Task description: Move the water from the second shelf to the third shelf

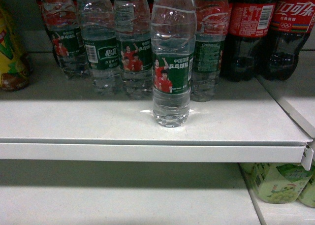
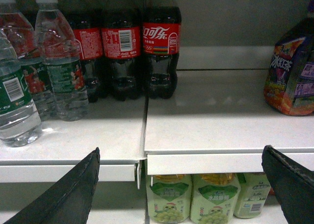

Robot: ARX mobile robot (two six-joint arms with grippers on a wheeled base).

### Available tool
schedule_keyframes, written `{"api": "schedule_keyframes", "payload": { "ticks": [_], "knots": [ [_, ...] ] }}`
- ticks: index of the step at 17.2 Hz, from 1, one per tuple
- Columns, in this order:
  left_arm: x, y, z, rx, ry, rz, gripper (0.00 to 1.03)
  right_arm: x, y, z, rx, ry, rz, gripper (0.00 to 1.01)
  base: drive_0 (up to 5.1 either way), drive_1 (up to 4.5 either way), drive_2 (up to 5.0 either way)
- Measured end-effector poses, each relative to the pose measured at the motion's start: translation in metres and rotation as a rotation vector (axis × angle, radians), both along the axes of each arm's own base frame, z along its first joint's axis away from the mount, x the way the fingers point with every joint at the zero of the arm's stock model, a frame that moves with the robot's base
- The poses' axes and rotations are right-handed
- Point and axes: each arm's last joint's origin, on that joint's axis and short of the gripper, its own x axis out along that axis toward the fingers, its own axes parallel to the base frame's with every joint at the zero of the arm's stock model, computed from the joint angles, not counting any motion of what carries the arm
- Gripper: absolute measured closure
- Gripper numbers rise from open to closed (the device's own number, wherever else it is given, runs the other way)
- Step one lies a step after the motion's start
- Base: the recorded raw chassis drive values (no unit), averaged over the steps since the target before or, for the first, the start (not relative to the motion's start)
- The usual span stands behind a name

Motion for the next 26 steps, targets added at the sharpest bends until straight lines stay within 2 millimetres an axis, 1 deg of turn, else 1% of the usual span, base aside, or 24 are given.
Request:
{"api": "schedule_keyframes", "payload": {
  "ticks": [20, 21, 23, 24, 25, 26],
  "knots": [
    [0.0, 0.0, 0.0, 0.0, 0.0, 0.0, 0.05, 0.0, 0.0, 0.0, 0.0, 0.0, 0.0, 0.03, 0.0, 0.0, 0.0],
    [0.0, 0.0, 0.0, 0.0, 0.0, 0.001, 0.05, 0.0, -0.001, -0.002, 0.038, 0.068, 0.055, 0.03, 0.0, 0.0, 0.0],
    [0.0, 0.0, 0.0, 0.0, -0.001, -0.002, 0.05, 0.005, -0.003, -0.002, 0.081, 0.104, 0.091, 0.03, 0.0, 0.0, 0.0],
    [0.0, 0.0, 0.0, 0.0, 0.0, 0.002, 0.05, 0.01, -0.004, 0.003, 0.12, 0.116, 0.112, 0.03, 0.0, 0.0, 0.0],
    [0.0, 0.0, 0.0, 0.0, 0.0, 0.0, 0.05, 0.015, -0.003, 0.013, 0.129, 0.1, 0.153, 0.03, 0.0, 0.0, 0.0],
    [0.0, 0.0, 0.0, 0.0, 0.0, 0.0, 0.05, 0.021, -0.002, 0.029, 0.124, 0.056, 0.18, 0.03, 0.0, 0.0, 0.0]
  ]
}}
